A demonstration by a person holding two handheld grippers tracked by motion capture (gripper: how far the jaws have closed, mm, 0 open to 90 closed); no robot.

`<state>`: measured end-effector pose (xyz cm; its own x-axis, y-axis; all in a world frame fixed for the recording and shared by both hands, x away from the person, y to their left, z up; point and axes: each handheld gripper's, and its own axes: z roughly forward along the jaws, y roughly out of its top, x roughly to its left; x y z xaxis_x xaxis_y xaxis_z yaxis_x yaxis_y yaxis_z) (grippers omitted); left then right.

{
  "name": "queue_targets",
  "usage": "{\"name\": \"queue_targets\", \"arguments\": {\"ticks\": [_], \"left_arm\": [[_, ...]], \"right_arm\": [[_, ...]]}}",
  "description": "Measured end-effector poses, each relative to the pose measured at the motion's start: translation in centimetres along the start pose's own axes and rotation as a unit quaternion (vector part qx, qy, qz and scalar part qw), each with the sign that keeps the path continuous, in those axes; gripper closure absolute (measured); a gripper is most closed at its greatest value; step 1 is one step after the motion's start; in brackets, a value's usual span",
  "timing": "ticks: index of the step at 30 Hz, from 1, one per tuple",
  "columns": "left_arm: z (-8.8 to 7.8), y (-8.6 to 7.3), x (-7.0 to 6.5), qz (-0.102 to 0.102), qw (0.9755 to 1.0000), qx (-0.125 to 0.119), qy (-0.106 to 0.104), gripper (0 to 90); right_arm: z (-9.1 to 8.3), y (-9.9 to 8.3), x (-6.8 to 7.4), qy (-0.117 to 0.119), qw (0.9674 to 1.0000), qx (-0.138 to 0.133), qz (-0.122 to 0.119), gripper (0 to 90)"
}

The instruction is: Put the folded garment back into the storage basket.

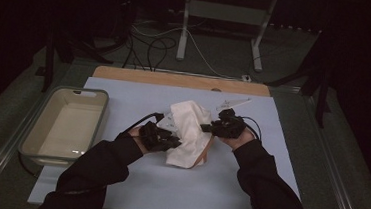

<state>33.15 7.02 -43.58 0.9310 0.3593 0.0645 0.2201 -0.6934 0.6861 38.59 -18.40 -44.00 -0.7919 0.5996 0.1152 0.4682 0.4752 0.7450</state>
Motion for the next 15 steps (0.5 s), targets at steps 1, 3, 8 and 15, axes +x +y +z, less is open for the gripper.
{"name": "queue_targets", "arguments": {"ticks": [1, 3, 8, 15], "left_arm": [[-0.2, -0.1, 0.0, 0.000, 1.0000, 0.000, 0.001, 85.1], [-0.5, -0.2, 0.0, 0.000, 1.0000, 0.000, 0.001, 85.1], [-1.2, -0.6, 0.1, -0.003, 1.0000, 0.004, 0.006, 85.1], [-2.5, -0.9, 0.5, -0.005, 0.9999, 0.009, 0.014, 85.1]], "right_arm": [[0.0, 0.1, 0.1, 0.000, 1.0000, -0.001, -0.001, 78.4], [0.1, 0.5, 0.4, 0.003, 1.0000, -0.002, -0.004, 78.4], [0.5, 1.0, 0.9, 0.007, 0.9999, -0.004, -0.009, 78.4], [0.8, 2.0, 1.6, 0.012, 0.9998, -0.005, -0.017, 78.4]]}}
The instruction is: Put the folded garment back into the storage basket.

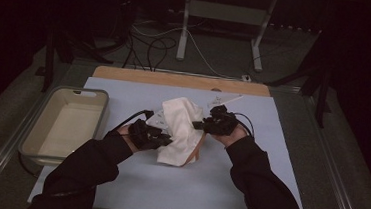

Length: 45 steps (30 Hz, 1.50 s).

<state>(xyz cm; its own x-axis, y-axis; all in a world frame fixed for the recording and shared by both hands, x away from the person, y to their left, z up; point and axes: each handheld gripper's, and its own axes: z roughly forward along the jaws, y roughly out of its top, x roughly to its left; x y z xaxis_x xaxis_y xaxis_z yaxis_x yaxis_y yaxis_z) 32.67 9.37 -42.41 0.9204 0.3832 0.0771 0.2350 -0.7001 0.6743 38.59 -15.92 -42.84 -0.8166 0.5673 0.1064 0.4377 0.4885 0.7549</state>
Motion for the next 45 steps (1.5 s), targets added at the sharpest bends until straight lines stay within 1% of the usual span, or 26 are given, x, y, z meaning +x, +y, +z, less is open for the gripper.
{"name": "queue_targets", "arguments": {"ticks": [8, 9, 13, 18, 23, 24, 28, 29, 33, 34, 38, 42, 45], "left_arm": [[-1.7, -0.5, 0.3, 0.005, 0.9999, 0.003, 0.008, 85.1], [-1.9, -0.6, 0.4, 0.002, 1.0000, 0.002, 0.010, 85.0], [-2.6, -1.3, 0.6, 0.001, 0.9999, 0.000, 0.012, 85.1], [-3.3, -1.9, 0.8, -0.001, 0.9999, 0.003, 0.016, 85.1], [-4.4, -2.5, 1.3, -0.006, 0.9997, 0.007, 0.023, 85.0], [-4.6, -2.6, 1.4, -0.010, 0.9996, 0.005, 0.024, 85.1], [-5.4, -3.0, 1.7, -0.010, 0.9995, 0.009, 0.028, 85.0], [-5.6, -3.1, 1.8, -0.013, 0.9995, 0.008, 0.029, 85.1], [-6.3, -3.5, 2.0, -0.016, 0.9992, 0.009, 0.036, 85.1], [-6.5, -3.6, 2.1, -0.015, 0.9991, 0.009, 0.038, 85.1], [-7.3, -4.2, 2.4, -0.023, 0.9987, 0.007, 0.045, 85.1], [-7.9, -4.6, 2.7, -0.030, 0.9982, 0.006, 0.051, 85.1], [-8.8, -5.1, 3.0, -0.034, 0.9977, 0.006, 0.058, 85.1]], "right_arm": [[0.7, 1.3, 0.9, 0.007, 0.9999, -0.006, -0.009, 78.4], [0.8, 1.5, 1.0, 0.009, 0.9999, -0.006, -0.010, 78.4], [1.2, 2.1, 1.5, 0.016, 0.9997, -0.011, -0.013, 78.4], [1.8, 2.8, 2.0, 0.022, 0.9996, -0.008, -0.016, 78.4], [2.5, 4.0, 2.7, 0.028, 0.9993, -0.011, -0.024, 78.4], [2.6, 4.2, 2.9, 0.029, 0.9992, -0.011, -0.024, 78.4], [3.1, 5.0, 3.4, 0.032, 0.9990, -0.010, -0.029, 78.4], [3.3, 5.2, 3.5, 0.033, 0.9989, -0.010, -0.031, 78.4], [3.7, 6.0, 4.1, 0.036, 0.9986, -0.011, -0.037, 78.4], [3.8, 6.2, 4.2, 0.037, 0.9986, -0.012, -0.036, 78.4], [4.3, 6.9, 4.8, 0.039, 0.9983, -0.014, -0.042, 78.4], [4.7, 7.5, 5.2, 0.042, 0.9982, -0.018, -0.040, 78.4], [5.2, 8.2, 5.9, 0.044, 0.9977, -0.021, -0.046, 78.4]]}}
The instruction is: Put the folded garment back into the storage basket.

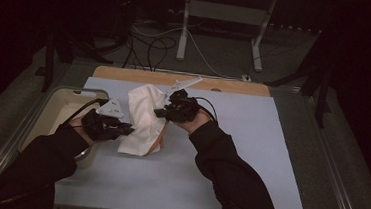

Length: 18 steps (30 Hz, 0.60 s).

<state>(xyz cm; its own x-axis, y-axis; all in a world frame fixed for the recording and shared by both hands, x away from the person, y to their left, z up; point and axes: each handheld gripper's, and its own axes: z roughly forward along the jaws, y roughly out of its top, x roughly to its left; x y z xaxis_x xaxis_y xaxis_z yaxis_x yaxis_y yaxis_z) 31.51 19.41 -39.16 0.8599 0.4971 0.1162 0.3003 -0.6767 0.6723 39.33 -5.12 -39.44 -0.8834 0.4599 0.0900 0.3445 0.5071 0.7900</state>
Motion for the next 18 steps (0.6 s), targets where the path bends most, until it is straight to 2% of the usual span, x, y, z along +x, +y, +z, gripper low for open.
{"name": "queue_targets", "arguments": {"ticks": [8, 10, 14, 18], "left_arm": [[-1.9, -1.1, 0.9, -0.012, 0.9997, -0.003, 0.020, 85.1], [-2.4, -1.4, 1.1, -0.012, 0.9996, -0.004, 0.024, 85.1], [-3.3, -2.0, 1.5, -0.018, 0.9993, -0.004, 0.031, 85.1], [-4.0, -2.7, 2.0, -0.023, 0.9990, -0.001, 0.040, 85.1]], "right_arm": [[1.2, 1.6, 1.1, 0.004, 1.0000, -0.004, -0.005, 78.4], [1.5, 2.0, 1.3, 0.004, 0.9999, -0.005, -0.015, 78.4], [2.2, 2.8, 1.7, 0.010, 0.9999, -0.009, -0.010, 78.4], [3.1, 3.4, 2.1, 0.018, 0.9996, -0.013, -0.017, 78.5]]}}
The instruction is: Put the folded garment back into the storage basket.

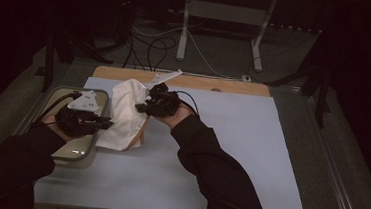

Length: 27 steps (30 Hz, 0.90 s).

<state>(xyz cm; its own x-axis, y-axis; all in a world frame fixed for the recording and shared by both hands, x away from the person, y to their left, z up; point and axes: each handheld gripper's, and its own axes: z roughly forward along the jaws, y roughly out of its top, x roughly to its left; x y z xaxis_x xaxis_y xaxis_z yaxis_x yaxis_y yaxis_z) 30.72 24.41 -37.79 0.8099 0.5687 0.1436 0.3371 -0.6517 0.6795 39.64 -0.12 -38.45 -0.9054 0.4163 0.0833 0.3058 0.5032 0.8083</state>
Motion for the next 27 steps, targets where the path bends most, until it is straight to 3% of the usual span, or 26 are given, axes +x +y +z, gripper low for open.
{"name": "queue_targets", "arguments": {"ticks": [15, 27], "left_arm": [[-2.3, -2.6, 1.3, -0.023, 0.9994, 0.006, 0.024, 85.1], [-4.8, -5.6, 2.8, -0.050, 0.9979, 0.009, 0.041, 85.1]], "right_arm": [[3.2, 2.0, 1.5, 0.016, 0.9997, 0.007, -0.015, 78.5], [6.8, 4.2, 3.2, 0.042, 0.9988, 0.007, -0.026, 78.5]]}}
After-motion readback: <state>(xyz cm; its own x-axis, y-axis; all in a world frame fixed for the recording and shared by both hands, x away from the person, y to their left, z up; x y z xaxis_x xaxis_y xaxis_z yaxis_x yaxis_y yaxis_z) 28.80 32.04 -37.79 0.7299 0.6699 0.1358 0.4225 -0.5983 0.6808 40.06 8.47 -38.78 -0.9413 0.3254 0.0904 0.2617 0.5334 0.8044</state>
